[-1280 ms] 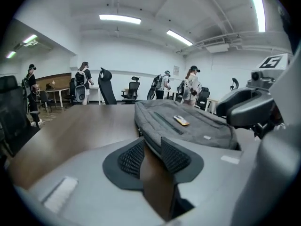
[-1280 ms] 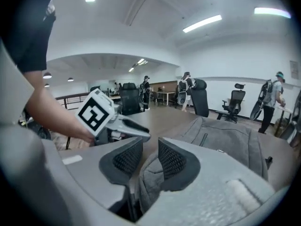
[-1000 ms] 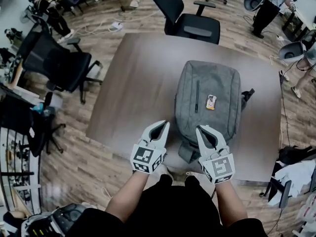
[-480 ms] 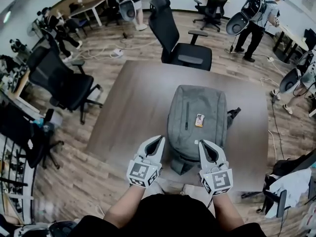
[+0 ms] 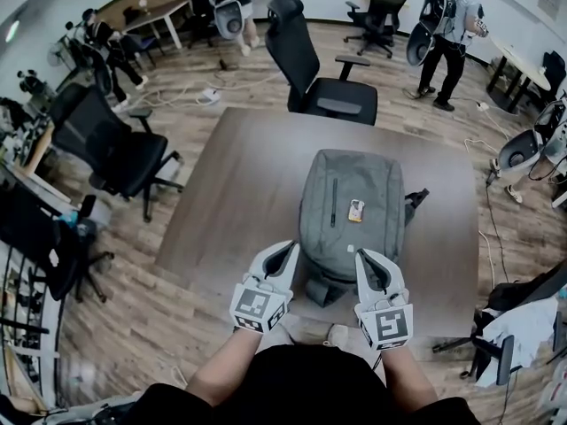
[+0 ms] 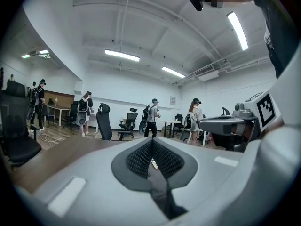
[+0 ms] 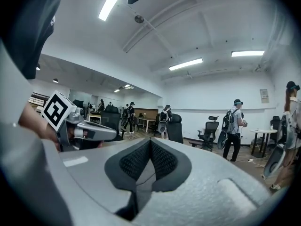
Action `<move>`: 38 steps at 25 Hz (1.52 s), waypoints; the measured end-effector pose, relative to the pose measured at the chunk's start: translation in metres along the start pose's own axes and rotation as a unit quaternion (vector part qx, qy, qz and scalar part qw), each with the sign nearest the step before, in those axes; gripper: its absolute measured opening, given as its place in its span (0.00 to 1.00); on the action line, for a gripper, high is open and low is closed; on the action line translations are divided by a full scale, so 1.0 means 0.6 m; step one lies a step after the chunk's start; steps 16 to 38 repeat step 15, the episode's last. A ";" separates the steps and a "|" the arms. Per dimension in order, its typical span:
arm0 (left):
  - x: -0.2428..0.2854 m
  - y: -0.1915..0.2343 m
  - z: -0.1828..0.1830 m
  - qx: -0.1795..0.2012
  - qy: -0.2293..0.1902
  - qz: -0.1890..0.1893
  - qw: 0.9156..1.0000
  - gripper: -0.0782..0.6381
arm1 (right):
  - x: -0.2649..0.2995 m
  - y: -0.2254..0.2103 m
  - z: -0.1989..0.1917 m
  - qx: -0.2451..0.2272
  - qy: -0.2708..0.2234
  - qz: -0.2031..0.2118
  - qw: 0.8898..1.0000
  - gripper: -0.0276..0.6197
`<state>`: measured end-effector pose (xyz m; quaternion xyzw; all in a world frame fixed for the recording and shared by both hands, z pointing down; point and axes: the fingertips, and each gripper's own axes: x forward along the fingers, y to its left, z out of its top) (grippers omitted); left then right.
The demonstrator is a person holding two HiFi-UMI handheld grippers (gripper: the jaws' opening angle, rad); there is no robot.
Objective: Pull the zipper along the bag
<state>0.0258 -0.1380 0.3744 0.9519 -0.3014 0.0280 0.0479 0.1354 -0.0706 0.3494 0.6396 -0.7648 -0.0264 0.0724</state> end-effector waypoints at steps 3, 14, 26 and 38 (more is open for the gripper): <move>-0.005 0.002 -0.006 0.003 0.001 0.001 1.000 0.13 | -0.003 0.003 -0.001 0.001 -0.001 -0.003 1.000 0.05; -0.017 0.004 -0.015 0.007 0.001 0.011 1.000 0.13 | -0.009 0.005 -0.001 0.002 -0.010 -0.011 1.000 0.05; -0.017 0.004 -0.015 0.008 0.001 0.011 1.000 0.13 | -0.009 0.004 0.000 0.002 -0.009 -0.012 1.000 0.05; -0.017 0.004 -0.015 0.008 0.001 0.011 1.000 0.13 | -0.009 0.004 0.000 0.002 -0.009 -0.012 1.000 0.05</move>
